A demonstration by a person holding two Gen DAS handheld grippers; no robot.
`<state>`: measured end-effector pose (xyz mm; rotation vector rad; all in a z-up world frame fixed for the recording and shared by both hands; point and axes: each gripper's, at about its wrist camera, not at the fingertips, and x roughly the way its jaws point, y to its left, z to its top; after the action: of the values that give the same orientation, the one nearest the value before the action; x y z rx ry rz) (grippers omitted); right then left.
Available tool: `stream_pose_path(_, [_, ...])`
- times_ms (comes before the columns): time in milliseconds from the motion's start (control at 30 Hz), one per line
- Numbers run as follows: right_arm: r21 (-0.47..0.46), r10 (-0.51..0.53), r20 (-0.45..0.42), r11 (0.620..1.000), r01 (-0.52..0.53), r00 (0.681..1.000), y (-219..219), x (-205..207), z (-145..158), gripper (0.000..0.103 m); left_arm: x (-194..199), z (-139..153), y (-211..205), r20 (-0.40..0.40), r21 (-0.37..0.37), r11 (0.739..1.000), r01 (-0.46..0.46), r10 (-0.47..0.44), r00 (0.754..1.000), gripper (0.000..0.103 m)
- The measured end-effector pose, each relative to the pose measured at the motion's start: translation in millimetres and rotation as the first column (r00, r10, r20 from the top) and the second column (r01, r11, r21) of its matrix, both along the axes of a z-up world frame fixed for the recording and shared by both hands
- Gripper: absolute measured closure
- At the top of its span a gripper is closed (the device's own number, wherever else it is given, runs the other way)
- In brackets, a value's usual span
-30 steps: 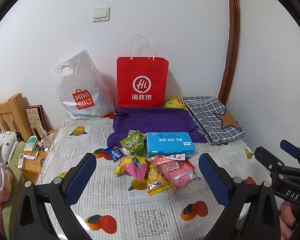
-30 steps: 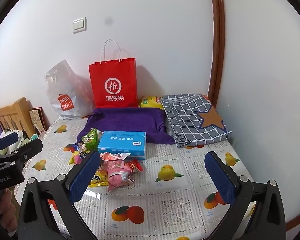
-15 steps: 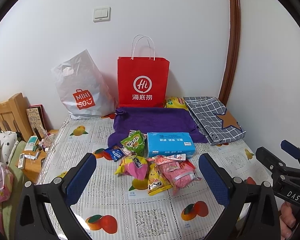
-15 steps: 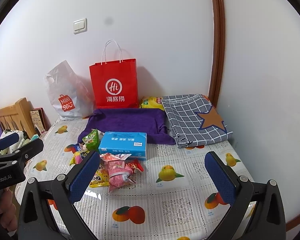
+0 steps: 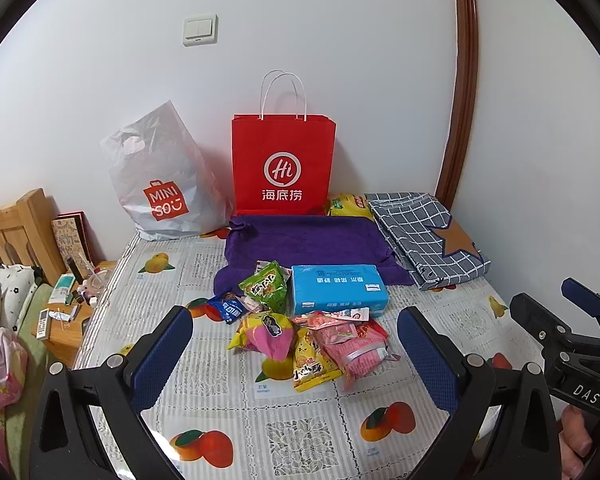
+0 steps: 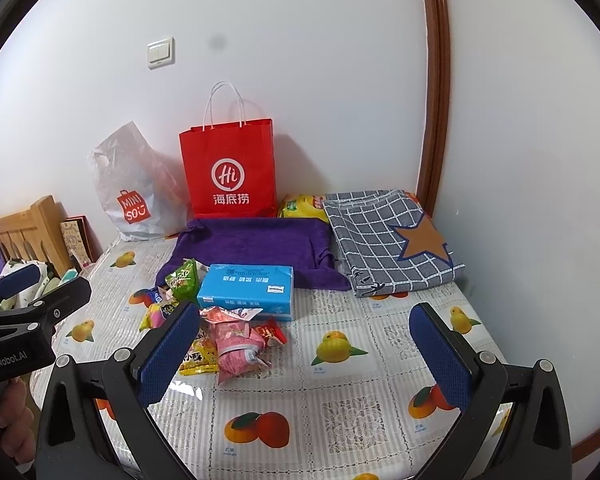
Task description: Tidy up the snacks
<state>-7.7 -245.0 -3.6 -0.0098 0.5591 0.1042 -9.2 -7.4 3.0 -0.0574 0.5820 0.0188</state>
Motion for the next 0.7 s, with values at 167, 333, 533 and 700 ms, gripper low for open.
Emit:
stream_pose_path(167, [-0.001, -0.001, 0.005, 1.0, 0.001, 1.0, 1.5, -1.8, 0.8, 0.0, 0.4, 0.7, -2.5, 0.0, 0.001, 1.0, 0.003, -0.003, 1.0, 0.0])
stream_pose_path(333, [-0.001, -0.001, 0.005, 1.0, 0.001, 1.0, 1.4, -2.5, 1.0, 0.0, -0.5, 0.8, -3.7, 0.002, 0.002, 1.0, 0.003, -0.003, 1.0, 0.0])
stream_pose_path(533, [-0.001, 0.001, 0.009, 1.0, -0.001, 1.0, 1.6, -3.5, 2.0, 0.0, -0.4, 2.1, -4.1, 0.002, 0.006, 1.0, 0.001, -0.001, 1.0, 0.0])
stream_pose_path(700, [0.008, 0.002, 0.013, 1.0, -0.002, 1.0, 1.5, -3.0, 4.1, 0.0, -0.1, 3.3, -3.8, 0.003, 0.011, 1.0, 0.006, -0.006, 1.0, 0.0])
